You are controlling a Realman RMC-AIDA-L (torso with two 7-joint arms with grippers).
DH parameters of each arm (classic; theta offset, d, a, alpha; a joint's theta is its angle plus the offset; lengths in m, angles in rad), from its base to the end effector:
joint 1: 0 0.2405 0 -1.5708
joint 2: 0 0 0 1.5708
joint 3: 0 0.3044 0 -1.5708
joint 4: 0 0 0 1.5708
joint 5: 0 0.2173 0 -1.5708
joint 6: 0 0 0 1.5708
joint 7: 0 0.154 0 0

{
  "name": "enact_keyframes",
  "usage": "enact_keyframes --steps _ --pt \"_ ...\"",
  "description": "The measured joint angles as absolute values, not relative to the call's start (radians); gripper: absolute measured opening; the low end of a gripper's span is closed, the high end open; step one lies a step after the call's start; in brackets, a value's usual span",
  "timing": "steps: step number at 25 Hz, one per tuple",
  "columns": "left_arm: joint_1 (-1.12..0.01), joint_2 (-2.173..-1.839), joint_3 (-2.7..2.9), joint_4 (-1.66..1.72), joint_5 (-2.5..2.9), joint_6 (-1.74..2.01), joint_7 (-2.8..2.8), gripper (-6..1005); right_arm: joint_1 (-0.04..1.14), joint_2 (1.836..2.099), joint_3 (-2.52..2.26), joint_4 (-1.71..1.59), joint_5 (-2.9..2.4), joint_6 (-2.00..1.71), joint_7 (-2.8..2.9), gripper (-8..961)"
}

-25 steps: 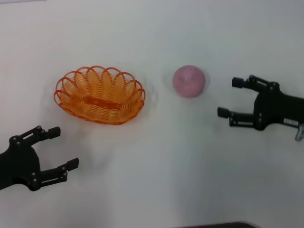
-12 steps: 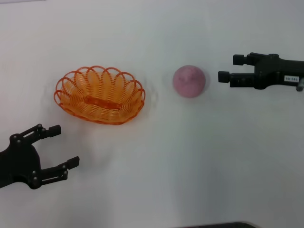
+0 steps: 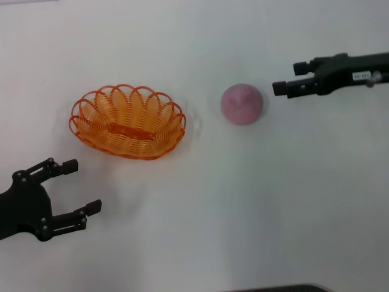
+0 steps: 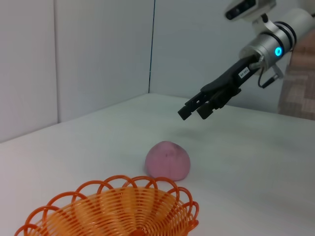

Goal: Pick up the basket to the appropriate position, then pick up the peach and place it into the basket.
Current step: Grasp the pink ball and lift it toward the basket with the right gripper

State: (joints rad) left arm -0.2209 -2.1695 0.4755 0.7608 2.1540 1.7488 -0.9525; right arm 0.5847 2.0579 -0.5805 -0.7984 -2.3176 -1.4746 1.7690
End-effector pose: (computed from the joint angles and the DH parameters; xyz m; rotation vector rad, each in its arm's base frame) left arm -0.3736 0.2323 -0.0371 -2.6540 -0.4337 -0.6367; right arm 0.3248 0.3894 0.0019 -2.5761 1.0211 0.3462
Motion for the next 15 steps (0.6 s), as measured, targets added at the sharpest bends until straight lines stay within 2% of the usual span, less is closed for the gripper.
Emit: enact_keyframes --steps 15 --pt "-0.223 -2.169 0.476 0.762 2.154 1.747 -0.952 872 0.722 2.086 -0.759 -0.915 -2.541 -1.498 2.090 946"
